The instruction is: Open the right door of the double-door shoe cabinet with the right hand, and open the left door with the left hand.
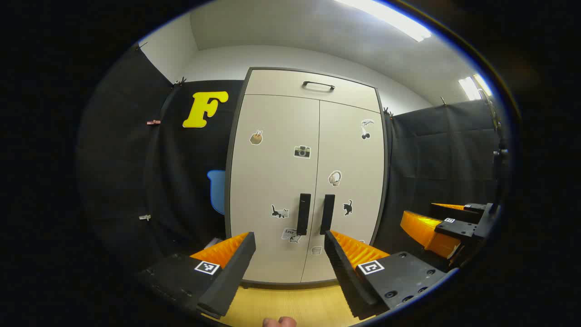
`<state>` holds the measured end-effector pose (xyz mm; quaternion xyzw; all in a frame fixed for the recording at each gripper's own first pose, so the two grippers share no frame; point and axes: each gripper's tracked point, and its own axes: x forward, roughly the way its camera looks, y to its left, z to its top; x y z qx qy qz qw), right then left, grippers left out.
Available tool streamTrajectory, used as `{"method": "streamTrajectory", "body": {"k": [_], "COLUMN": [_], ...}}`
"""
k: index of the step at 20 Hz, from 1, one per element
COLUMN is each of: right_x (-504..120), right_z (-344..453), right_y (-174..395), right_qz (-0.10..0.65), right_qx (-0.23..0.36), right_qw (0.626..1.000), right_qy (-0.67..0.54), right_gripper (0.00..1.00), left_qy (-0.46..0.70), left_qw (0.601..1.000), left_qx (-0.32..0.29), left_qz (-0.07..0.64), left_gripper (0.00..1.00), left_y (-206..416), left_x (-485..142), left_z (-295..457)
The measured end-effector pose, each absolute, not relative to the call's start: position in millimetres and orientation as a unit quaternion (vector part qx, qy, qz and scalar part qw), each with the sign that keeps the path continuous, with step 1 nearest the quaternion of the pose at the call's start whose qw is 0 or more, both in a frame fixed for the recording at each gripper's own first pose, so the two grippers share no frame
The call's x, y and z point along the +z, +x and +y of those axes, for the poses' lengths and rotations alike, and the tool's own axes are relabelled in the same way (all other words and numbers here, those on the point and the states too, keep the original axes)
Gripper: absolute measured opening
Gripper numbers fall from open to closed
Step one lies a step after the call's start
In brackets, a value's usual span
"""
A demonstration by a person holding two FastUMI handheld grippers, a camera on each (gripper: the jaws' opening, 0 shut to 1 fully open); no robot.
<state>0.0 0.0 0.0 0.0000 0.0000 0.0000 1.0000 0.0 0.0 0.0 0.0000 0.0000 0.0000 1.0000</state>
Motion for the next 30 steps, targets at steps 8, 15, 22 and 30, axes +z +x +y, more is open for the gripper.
{"method": "streamTrajectory", "body": {"k": [8, 15, 22, 30], "right_x": [-4.2, -2.1, -4.5, -19.4], "right_z": [-4.1, -4.0, 13.2, 54.0], "right_y": [-0.2, 2.1, 20.6, 93.5], "right_qz": [0.010, 0.007, 0.008, 0.013], "right_qx": [-0.009, -0.012, 0.001, 0.028], "right_qw": [1.000, 1.000, 1.000, 0.999], "right_qy": [-0.002, -0.001, -0.008, -0.016], "right_gripper": [0.97, 0.97, 0.97, 0.98], "left_qy": [0.004, 0.007, 0.012, 0.008], "left_qw": [1.000, 1.000, 0.999, 0.999], "left_qx": [0.017, 0.027, 0.032, 0.038], "left_qz": [-0.003, -0.005, -0.004, 0.000], "left_gripper": [0.94, 0.95, 0.94, 0.95], "left_y": [-1.0, -1.3, -1.6, -0.7], "left_x": [-0.9, -0.4, 0.9, -1.7], "left_z": [4.2, 7.0, 8.9, 9.8]}}
